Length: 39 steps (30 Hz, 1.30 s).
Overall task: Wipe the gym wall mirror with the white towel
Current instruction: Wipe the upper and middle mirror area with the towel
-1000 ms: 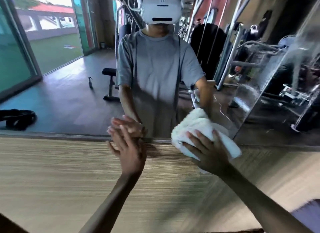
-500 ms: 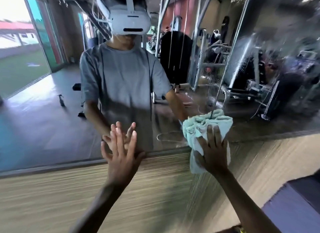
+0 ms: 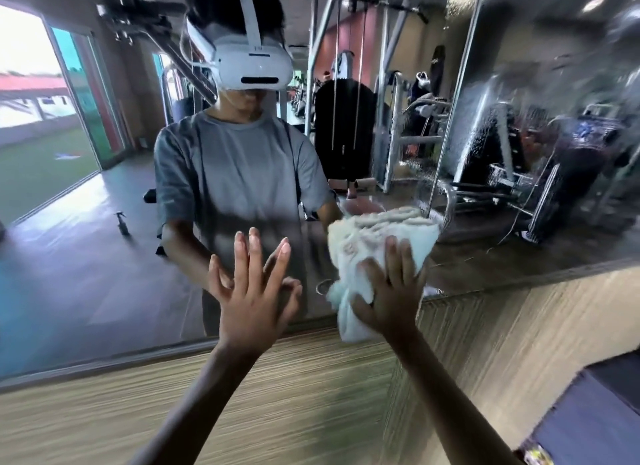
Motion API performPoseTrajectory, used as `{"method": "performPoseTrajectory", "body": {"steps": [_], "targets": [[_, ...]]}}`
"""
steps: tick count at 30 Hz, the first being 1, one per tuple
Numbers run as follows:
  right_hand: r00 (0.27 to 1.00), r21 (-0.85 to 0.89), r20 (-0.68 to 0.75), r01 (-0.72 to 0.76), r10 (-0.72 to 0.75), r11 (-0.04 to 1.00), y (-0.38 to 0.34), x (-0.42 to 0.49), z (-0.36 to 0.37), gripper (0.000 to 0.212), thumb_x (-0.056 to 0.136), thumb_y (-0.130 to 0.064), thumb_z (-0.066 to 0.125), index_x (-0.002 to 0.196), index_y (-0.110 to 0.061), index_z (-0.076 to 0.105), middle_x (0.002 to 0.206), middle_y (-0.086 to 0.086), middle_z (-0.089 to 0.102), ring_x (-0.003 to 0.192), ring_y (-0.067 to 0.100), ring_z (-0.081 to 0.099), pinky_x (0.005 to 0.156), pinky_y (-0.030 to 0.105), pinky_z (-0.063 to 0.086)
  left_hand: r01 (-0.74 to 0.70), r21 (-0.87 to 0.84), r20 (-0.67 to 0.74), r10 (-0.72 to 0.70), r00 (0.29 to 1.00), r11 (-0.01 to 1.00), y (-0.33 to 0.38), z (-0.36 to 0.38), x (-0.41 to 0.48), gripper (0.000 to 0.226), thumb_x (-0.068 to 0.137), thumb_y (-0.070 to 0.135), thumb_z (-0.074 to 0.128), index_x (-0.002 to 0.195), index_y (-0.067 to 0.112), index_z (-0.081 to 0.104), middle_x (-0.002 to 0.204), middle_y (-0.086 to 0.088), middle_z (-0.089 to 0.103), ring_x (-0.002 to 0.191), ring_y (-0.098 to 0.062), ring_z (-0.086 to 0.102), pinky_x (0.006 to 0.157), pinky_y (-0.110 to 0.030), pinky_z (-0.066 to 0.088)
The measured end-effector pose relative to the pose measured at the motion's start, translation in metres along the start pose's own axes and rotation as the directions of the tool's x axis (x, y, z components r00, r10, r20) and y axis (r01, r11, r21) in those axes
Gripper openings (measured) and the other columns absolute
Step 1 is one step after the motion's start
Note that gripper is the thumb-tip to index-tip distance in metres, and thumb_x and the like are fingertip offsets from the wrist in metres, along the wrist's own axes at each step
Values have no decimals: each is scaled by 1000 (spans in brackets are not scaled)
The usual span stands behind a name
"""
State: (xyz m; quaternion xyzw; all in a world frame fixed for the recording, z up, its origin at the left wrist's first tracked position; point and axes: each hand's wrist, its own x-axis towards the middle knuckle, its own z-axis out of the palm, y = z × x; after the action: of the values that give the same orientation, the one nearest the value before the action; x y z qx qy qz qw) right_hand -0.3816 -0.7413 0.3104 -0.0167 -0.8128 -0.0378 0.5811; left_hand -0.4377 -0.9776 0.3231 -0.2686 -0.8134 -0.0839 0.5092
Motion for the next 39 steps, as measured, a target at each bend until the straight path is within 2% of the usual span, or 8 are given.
{"method": "performPoseTrajectory", "body": {"steps": [5,9,12,15,20,27,34,39], "targets": [[896,144,-155,-397,416,907,-46,96,-15,67,86,-48,49,146,-21,40,159,20,29,149,37,23,118,57,9,28,-78,-8,-28,1000,997,2,-8,3,71,94,52,43,157,24,23,166,-18,4,155,-30,-1,112,-70,18],[997,5,-77,-19,19,1000,-65,67,-10,67,85,-55,48,147,-29,39,162,11,27,147,33,29,111,58,22,88,-262,-81,-112,990,961,-5,-27,25,63,97,47,43,150,17,31,155,-18,26,148,-30,21,106,-68,32],[988,-43,19,154,-153,987,-28,23,-5,62,83,-58,46,138,-30,45,166,4,16,145,29,27,99,54,36,34,-189,-167,-66,984,981,-24,-44,62,63,98,37,47,155,14,31,162,-21,24,154,-30,13,115,-61,21],[997,-15,8,-72,72,997,-6,35,-13,60,78,-53,48,129,-21,49,160,15,29,143,36,30,98,60,37,7,-38,-217,-15,976,999,-36,-49,86,64,98,37,49,156,13,34,163,-22,22,155,-29,7,120,-52,9],[888,181,-165,-400,428,899,-49,132,-27,69,83,-47,51,147,-24,38,161,19,27,150,35,20,116,63,7,-25,77,-277,45,960,997,-36,-39,86,64,96,36,52,154,13,39,160,-21,28,153,-31,18,121,-51,16],[984,-44,-79,158,-161,987,-47,83,-14,69,79,-53,57,142,-29,45,160,8,29,148,29,26,114,62,18,-52,50,-278,64,959,997,-40,-39,84,64,94,36,58,152,14,43,160,-19,31,151,-32,24,121,-52,19],[925,126,-171,-322,340,938,-27,170,-42,69,85,-50,53,149,-27,40,163,14,24,151,34,18,114,71,12,-35,42,-298,45,954,999,-37,-39,85,60,95,34,55,150,14,44,159,-19,33,150,-34,26,120,-53,22],[990,-18,-139,-11,8,1000,-63,164,-36,74,84,-53,54,151,-29,35,161,13,27,150,32,24,115,60,16,-46,33,-310,54,949,998,-39,-37,84,56,98,34,50,150,13,45,158,-20,35,150,-34,28,121,-52,22]]}}
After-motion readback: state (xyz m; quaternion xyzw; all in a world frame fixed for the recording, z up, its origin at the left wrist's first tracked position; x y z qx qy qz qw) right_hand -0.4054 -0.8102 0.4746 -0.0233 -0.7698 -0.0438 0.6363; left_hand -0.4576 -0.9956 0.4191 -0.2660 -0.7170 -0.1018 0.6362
